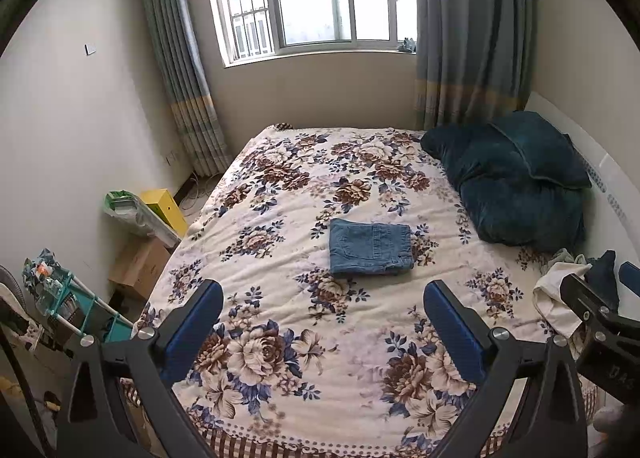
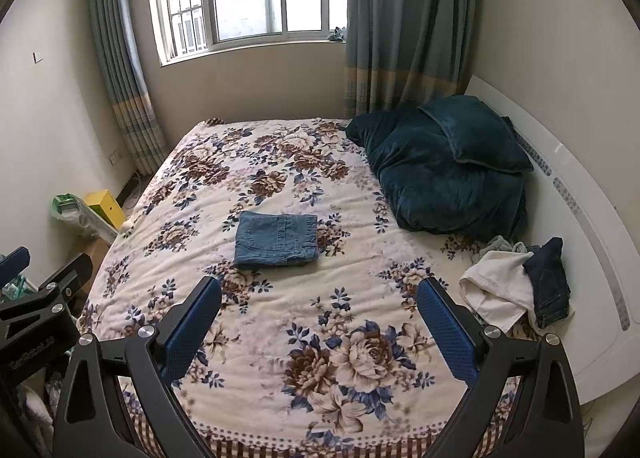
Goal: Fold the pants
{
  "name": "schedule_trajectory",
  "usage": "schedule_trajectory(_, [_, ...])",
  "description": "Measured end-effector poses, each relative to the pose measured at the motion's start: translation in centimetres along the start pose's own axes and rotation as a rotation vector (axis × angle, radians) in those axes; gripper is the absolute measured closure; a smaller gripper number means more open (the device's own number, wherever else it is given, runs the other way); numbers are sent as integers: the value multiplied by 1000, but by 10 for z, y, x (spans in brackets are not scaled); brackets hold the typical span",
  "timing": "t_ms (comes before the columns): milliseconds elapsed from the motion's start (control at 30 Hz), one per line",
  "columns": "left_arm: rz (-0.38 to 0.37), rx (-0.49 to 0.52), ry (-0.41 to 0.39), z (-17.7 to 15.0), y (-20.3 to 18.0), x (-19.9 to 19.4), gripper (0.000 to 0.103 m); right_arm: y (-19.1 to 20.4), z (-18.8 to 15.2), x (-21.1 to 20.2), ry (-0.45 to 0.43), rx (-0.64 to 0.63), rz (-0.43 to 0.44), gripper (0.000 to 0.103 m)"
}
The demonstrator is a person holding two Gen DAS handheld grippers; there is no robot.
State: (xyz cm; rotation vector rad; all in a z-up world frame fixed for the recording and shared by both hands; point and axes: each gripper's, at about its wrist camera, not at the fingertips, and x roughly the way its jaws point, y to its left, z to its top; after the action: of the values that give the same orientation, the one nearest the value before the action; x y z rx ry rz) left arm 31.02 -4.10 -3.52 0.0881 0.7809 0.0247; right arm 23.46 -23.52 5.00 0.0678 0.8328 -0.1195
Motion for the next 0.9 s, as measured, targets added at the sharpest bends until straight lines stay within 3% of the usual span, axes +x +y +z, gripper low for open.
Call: schedule_trajectory(900, [-13,-5,7,-7,3,-4,0,-1,1,1,0,-4,4,3])
